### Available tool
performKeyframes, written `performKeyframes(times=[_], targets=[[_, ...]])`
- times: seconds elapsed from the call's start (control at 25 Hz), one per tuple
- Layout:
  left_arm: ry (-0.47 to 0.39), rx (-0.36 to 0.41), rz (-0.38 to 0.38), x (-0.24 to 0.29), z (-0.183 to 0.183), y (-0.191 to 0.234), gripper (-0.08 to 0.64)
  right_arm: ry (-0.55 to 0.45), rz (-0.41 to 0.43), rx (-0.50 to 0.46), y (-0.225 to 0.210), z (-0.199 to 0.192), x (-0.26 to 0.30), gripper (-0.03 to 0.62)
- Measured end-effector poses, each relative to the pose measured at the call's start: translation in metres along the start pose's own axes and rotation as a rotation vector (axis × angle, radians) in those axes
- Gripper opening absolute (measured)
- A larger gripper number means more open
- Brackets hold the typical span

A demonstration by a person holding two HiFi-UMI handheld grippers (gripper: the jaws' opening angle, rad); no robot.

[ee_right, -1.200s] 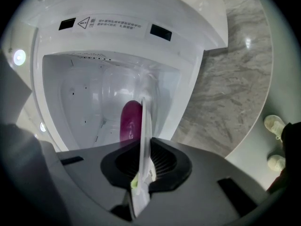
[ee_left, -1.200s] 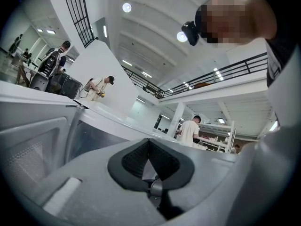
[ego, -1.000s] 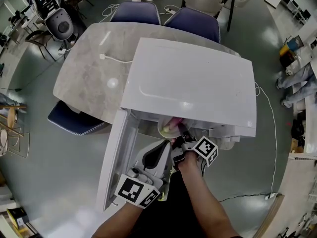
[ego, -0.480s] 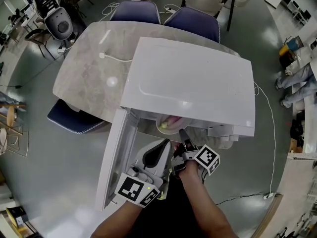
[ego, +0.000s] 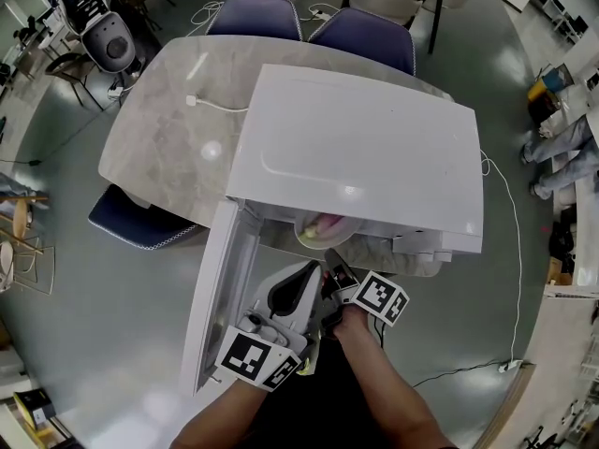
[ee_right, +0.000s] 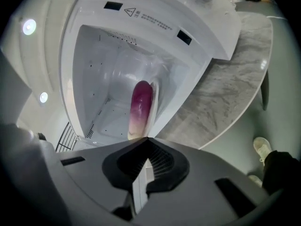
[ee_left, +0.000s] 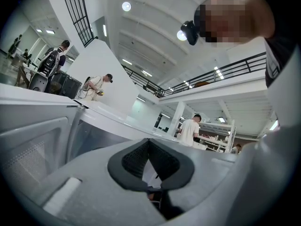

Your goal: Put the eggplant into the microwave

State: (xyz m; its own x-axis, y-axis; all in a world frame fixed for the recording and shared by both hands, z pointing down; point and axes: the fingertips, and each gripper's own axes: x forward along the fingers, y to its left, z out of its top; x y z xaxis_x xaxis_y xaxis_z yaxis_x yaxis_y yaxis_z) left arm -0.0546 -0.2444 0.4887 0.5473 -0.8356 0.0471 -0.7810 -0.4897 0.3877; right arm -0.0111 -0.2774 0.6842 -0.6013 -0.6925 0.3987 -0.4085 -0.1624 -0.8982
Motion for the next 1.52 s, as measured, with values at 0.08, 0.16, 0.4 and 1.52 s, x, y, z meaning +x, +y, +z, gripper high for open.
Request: performKeyframes(times=[0.08,0.16,0.4,1.52], targets=[[0.002,0.001,0.000,-0.001,-0.001,0.001,0.009,0.004,-0.007,-0.011,-0.002,0.000,0.003,0.002],[0.003,0.000,0.003,-0.002,0.000,0.002,0.009,0.005,-0.007,-0.024,-0.001,0.001,0.008,0.003],[0.002,0.001,0.010,-0.002,-0.002,0.006,0.009,-0.006,-0.003,-0.068,0.001,0.019,0.023,0.003],[0.036,-0.030,0.041,0.004,-0.011,0.008,0.009,0.022,-0.023,-0.165,0.022,0.057,0.054,0.003]])
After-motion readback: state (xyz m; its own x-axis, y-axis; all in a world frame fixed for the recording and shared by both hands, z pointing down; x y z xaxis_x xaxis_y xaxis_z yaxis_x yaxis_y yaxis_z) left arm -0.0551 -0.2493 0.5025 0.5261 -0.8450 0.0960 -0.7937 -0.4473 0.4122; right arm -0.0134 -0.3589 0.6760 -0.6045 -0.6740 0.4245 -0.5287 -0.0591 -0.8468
